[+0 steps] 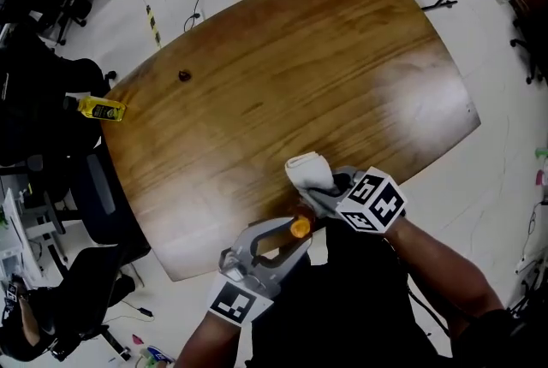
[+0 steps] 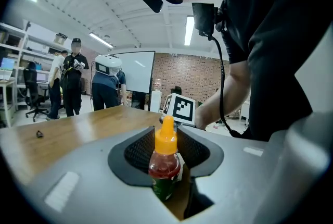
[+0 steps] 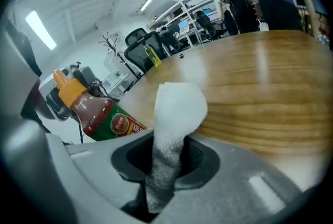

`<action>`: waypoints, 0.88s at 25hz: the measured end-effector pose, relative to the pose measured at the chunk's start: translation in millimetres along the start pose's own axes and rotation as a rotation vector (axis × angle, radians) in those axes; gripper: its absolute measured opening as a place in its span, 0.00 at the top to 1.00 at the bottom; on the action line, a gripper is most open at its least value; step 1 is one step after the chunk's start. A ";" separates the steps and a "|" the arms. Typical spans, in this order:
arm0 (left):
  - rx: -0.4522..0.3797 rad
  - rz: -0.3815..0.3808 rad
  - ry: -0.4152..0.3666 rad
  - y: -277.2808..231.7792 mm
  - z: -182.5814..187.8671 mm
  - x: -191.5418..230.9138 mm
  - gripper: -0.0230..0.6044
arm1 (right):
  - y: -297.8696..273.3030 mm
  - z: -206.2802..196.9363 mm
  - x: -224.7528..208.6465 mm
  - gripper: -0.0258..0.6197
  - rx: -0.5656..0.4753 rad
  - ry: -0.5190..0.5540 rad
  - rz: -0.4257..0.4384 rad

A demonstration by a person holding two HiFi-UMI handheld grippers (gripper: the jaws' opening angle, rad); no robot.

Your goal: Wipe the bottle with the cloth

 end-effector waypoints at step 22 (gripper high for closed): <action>-0.088 0.000 0.015 -2.2 1.1 1.4 0.73 | -8.2 102.4 9.2 0.84 0.157 -0.272 0.686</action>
Point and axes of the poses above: the fingertips, and each gripper's own axes: y backward along the fingers, x to its left, z out of its top, the point moved 9 cm from there along y, backward along the fingers, and after that the axes turned 14 degrees about -z, right-handed, at the moved point
